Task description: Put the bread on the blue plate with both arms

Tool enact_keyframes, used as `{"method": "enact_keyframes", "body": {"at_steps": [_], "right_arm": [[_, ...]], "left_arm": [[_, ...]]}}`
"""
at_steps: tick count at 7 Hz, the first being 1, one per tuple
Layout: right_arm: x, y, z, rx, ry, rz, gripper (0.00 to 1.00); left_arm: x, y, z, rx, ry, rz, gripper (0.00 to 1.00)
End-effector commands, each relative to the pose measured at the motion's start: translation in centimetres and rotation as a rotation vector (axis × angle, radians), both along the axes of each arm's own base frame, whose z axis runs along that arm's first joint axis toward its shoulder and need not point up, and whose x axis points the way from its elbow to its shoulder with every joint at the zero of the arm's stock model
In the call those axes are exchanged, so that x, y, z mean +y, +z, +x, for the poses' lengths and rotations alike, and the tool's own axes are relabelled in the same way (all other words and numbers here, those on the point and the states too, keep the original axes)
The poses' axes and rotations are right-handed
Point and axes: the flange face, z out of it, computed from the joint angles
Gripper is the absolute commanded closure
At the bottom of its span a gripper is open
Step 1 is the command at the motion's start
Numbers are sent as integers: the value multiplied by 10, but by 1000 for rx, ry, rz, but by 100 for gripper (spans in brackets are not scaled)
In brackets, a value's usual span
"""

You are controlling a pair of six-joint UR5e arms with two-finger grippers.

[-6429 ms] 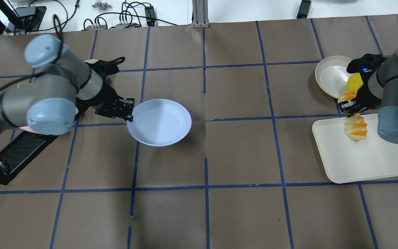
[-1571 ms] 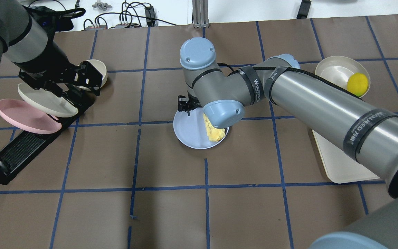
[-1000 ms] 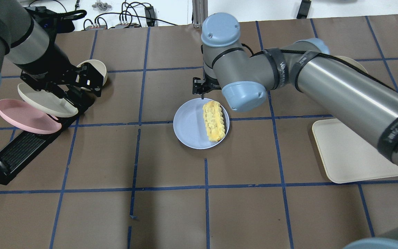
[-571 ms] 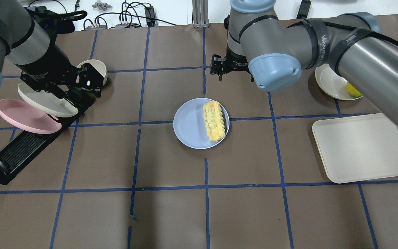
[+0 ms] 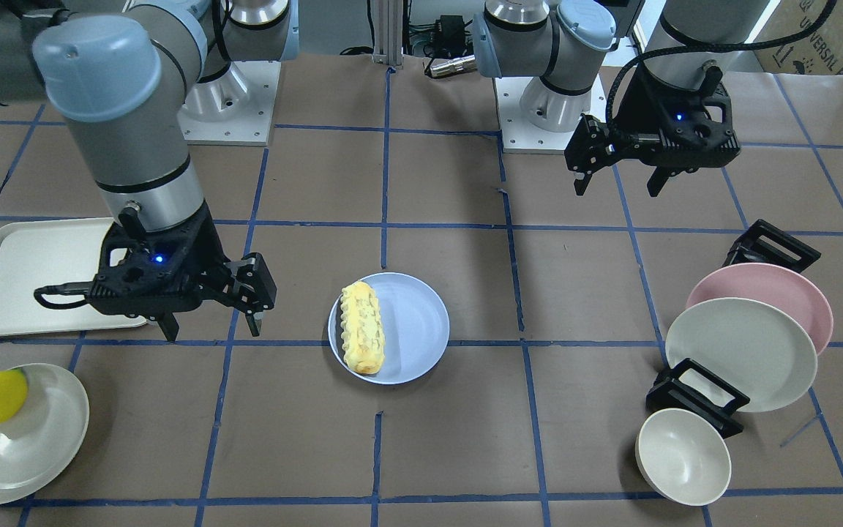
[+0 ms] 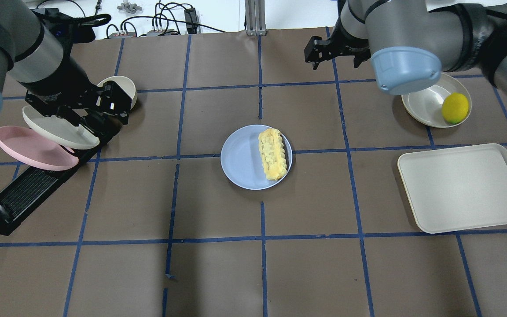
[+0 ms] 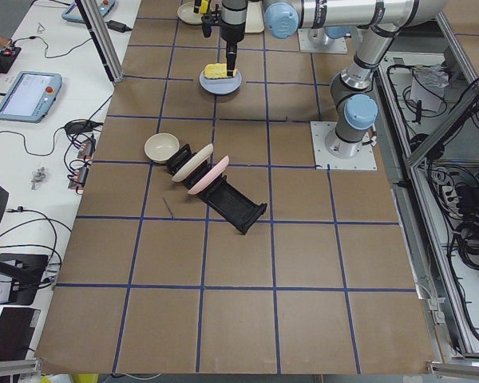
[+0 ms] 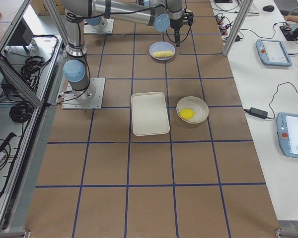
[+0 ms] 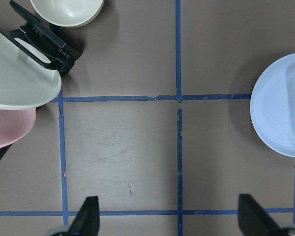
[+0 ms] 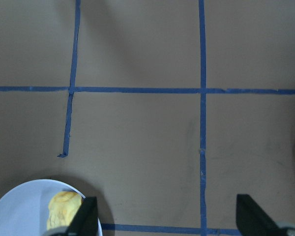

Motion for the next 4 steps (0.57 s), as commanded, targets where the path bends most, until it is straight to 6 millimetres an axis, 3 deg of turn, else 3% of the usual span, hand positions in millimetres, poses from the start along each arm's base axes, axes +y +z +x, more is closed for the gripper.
{"method": "enact_keyframes", "body": {"at_steps": [1, 4], "right_arm": [[45, 38, -16, 16, 0, 125, 0], [96, 62, -24, 84, -23, 335, 0]], "left_arm": [[3, 0, -1, -1, 0, 4, 0], [-1, -3, 0, 0, 0, 7, 0]]}}
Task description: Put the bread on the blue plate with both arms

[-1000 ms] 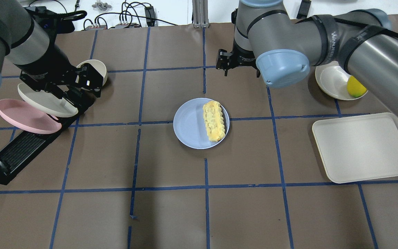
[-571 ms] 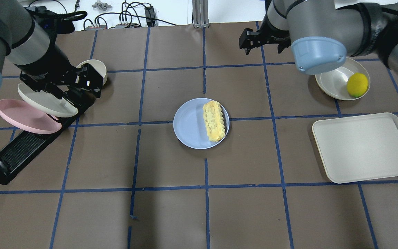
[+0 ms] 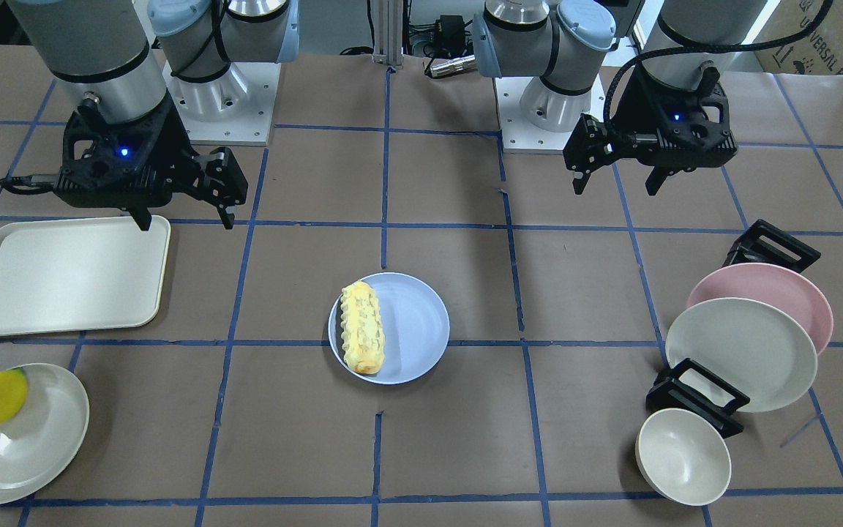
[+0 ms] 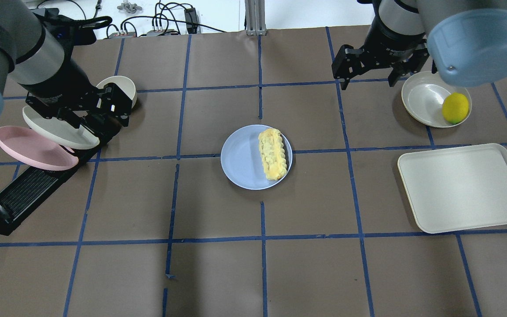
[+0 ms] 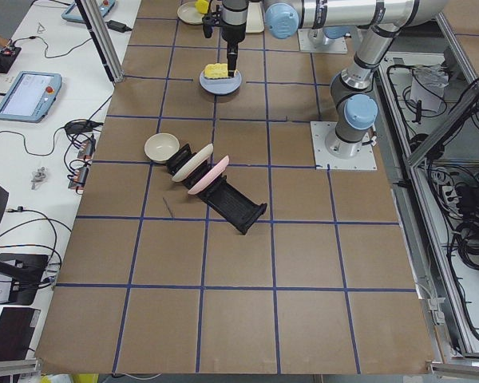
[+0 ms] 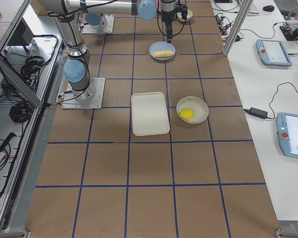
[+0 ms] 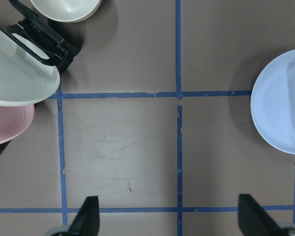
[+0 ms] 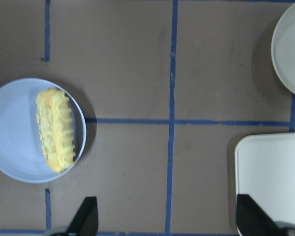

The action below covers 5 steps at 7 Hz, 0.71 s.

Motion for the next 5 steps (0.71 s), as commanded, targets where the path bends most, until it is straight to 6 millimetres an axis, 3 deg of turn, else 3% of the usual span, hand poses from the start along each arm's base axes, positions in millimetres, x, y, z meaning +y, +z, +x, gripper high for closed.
{"method": "enact_keyframes", "body": {"at_steps": [1, 2, 5], "right_arm": [[17, 26, 0, 31, 1, 74, 0], [19, 39, -3, 47, -2, 98, 0], [11, 35, -1, 48, 3, 98, 0]], "left_arm": [[-6, -4, -1, 4, -1, 5, 0], [-4, -4, -1, 4, -1, 5, 0], [-3, -3, -2, 13, -2, 0, 0]]}}
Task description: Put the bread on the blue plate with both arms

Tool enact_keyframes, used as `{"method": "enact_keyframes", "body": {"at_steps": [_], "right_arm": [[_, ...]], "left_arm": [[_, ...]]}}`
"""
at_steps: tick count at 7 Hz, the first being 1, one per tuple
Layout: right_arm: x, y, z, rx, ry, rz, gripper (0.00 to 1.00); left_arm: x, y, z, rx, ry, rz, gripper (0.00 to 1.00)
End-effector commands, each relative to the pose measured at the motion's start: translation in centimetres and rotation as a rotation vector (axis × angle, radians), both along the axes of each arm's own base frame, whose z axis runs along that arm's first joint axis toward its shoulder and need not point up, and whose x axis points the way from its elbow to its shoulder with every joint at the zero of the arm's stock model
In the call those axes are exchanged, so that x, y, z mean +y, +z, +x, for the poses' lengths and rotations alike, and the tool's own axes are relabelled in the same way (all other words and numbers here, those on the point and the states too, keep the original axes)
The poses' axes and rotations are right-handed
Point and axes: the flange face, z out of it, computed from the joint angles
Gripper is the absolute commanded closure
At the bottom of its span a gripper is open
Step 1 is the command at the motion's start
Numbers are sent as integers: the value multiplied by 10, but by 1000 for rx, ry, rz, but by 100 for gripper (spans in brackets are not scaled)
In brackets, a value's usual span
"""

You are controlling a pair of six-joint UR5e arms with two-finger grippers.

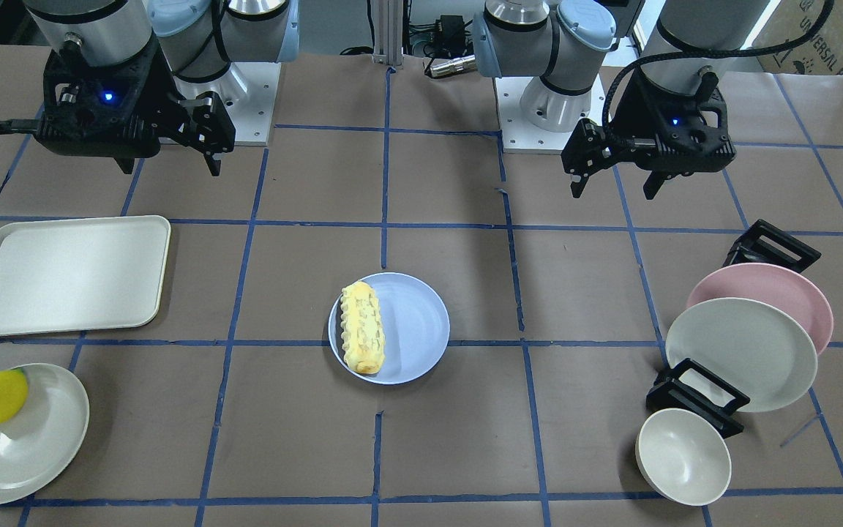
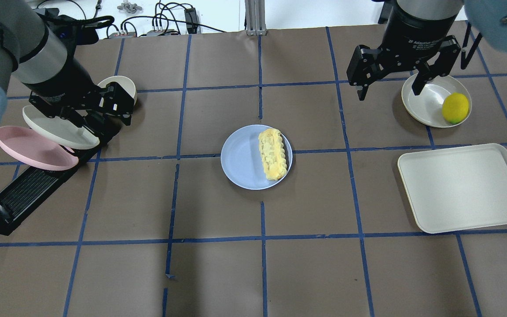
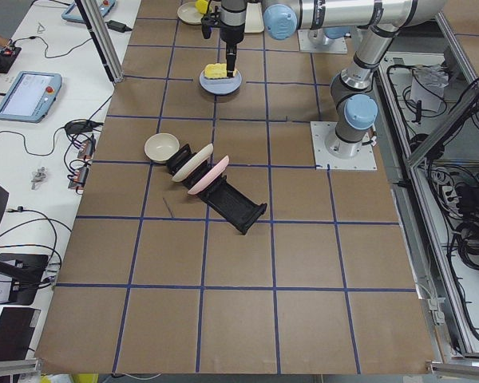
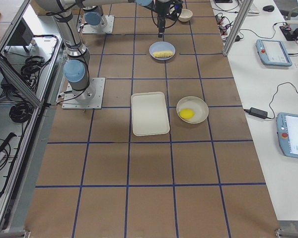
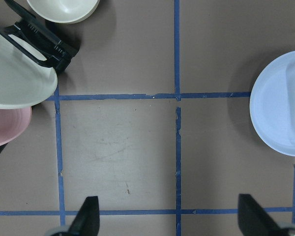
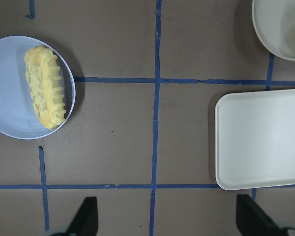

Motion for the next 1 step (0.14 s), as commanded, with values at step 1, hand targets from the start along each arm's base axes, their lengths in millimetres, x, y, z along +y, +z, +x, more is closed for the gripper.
{"method": "enact_keyframes", "body": {"at_steps": [1], "right_arm": [[-2, -1, 0, 2, 2, 2, 0]], "left_arm": [[0, -1, 0, 3, 0, 2, 0]]}}
